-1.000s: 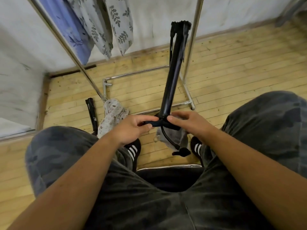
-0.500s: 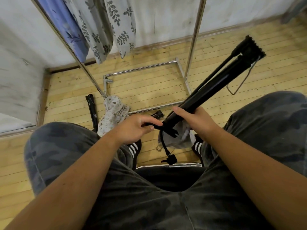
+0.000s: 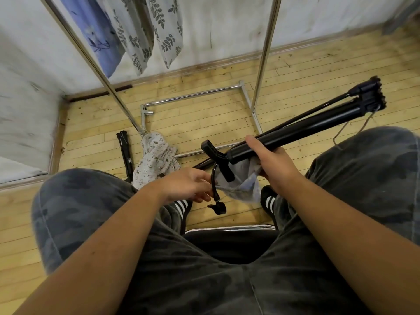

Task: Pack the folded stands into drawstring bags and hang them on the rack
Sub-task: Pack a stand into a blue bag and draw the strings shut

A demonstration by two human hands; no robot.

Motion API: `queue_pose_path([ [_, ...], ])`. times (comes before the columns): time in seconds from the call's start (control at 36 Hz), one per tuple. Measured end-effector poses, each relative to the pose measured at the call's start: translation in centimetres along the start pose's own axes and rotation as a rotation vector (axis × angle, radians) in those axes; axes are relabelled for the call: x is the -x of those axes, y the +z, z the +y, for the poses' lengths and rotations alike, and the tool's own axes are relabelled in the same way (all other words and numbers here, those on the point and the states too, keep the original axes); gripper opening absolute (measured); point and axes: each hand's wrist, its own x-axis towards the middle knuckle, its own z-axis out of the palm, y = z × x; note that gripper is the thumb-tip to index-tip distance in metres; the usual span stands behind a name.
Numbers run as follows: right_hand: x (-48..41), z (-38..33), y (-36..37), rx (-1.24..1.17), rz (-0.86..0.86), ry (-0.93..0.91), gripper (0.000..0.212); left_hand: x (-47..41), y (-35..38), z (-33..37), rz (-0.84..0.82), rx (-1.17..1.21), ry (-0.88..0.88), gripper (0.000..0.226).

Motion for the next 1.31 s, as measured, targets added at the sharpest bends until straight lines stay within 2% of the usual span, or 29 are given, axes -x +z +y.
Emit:
queue_pose_path([
  [0.08, 0.0, 0.1, 0.0, 0.016, -0.013, -0.018, 0.058, -0.2, -0.2, -0.2, -0.031, 0.009, 0.003, 0.019],
  [0.14, 0.0, 0.2, 0.1, 0.019, -0.014, -0.025, 0.062, -0.3, -0.3, -0.5, -0.064, 0.046, 0.003, 0.021],
  [0.31, 0.0, 0.4, 0.1, 0.059, -0.031, -0.045, 0.078, -0.6, -0.3, -0.5, -0.044, 0.386, -0.011, 0.027],
  [0.44, 0.3, 0.3, 0.3, 0.090, -0.019, -0.020, 0.067, -0.3, -0.3, 0.0, -0.032, 0.615, -0.002, 0.019],
  [0.5, 0.2, 0.3, 0.3, 0.091, -0.010, 0.002, 0.071, -0.1, -0.2, 0.3, -0.050, 0.657, 0.007, 0.016],
  [0.58, 0.1, 0.3, 0.4, 0.106, -0.025, 0.041, 0.078, 0.0, 0.1, 0.4, -0.056, 0.641, 0.028, 0.019],
  [0.72, 0.4, 0.0, 0.4, 0.132, -0.024, 0.063, 0.073, -0.2, 0.3, 0.5, 0.003, 0.611, 0.043, 0.035],
  [0.92, 0.6, -0.2, 0.4, 0.143, -0.017, 0.063, 0.065, -0.6, 0.1, 0.3, 0.056, 0.576, 0.037, 0.024],
  [1.11, 0.7, -0.3, 0.5, 0.166, -0.024, 0.056, 0.084, -0.9, -0.1, -0.3, 0.174, 0.354, 0.018, 0.017],
  [1.19, 1.1, -0.5, 0.6, 0.190, -0.050, 0.056, 0.075, -1.2, -0.2, -0.7, 0.235, 0.287, 0.000, 0.014],
  [1.31, 1.7, -0.9, 0.8, 0.228, -0.075, 0.051, 0.069, -1.5, -0.2, -0.8, 0.285, 0.353, -0.006, 0.011],
])
